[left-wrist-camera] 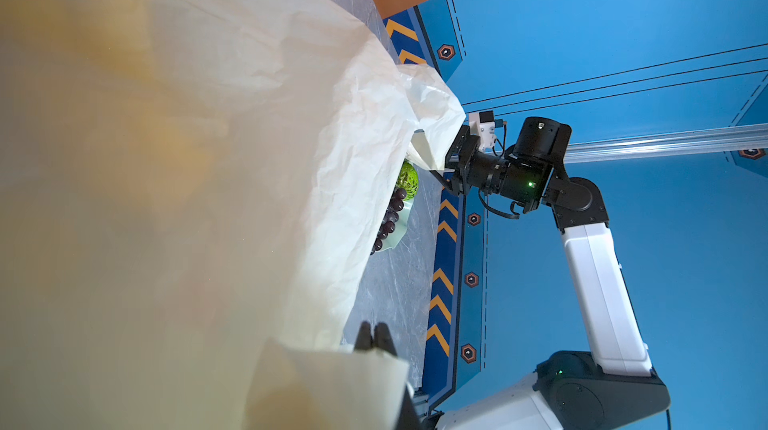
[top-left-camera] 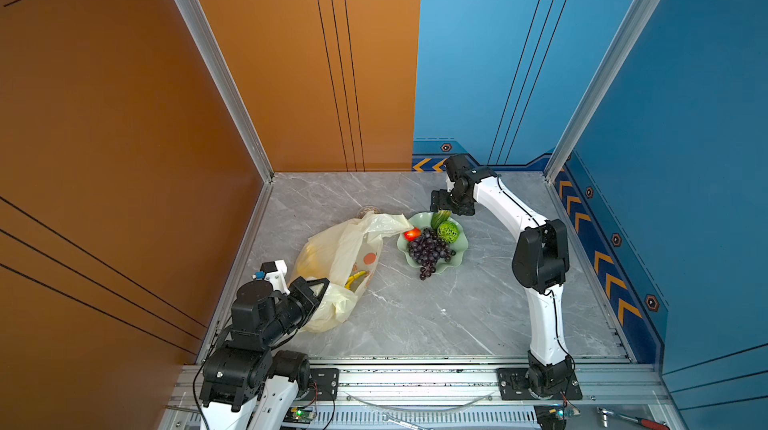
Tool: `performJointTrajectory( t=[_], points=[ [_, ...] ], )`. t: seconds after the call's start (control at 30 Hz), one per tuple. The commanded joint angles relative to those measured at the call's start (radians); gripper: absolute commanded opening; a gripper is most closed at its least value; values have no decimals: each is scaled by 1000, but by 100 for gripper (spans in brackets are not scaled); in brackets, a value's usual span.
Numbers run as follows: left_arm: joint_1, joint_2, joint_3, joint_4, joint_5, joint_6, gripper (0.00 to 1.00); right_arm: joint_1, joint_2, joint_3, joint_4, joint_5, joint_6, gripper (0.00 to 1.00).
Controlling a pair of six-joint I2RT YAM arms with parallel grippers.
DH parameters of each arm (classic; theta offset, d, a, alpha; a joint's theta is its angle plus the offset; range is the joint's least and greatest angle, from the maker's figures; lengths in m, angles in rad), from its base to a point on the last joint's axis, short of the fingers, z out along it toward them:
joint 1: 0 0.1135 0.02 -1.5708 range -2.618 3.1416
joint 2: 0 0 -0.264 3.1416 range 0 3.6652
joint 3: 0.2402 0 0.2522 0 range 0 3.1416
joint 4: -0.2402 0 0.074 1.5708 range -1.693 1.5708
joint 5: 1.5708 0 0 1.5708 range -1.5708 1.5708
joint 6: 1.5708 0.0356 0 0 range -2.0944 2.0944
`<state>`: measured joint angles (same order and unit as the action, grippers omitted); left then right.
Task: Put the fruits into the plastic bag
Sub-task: 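Move the right gripper above the orange-green papaya on the plate, then lower and close the right gripper on the papaya's orange end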
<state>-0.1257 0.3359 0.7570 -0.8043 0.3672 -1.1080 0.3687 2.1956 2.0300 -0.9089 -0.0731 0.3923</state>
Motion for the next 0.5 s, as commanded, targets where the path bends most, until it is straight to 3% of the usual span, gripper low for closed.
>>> performJointTrajectory(
  t=[0.0, 0.3, 0.47],
  points=[
    [-9, 5, 39, -31, -24, 10, 0, -11, 20, 39, 13, 29, -2, 93],
    [-9, -5, 44, -64, -25, 12, 0, -11, 41, 32, 66, 26, 31, 76],
    [-9, -7, 49, -73, -25, 13, 0, -11, 55, 35, 83, 26, 37, 75]
  ],
)
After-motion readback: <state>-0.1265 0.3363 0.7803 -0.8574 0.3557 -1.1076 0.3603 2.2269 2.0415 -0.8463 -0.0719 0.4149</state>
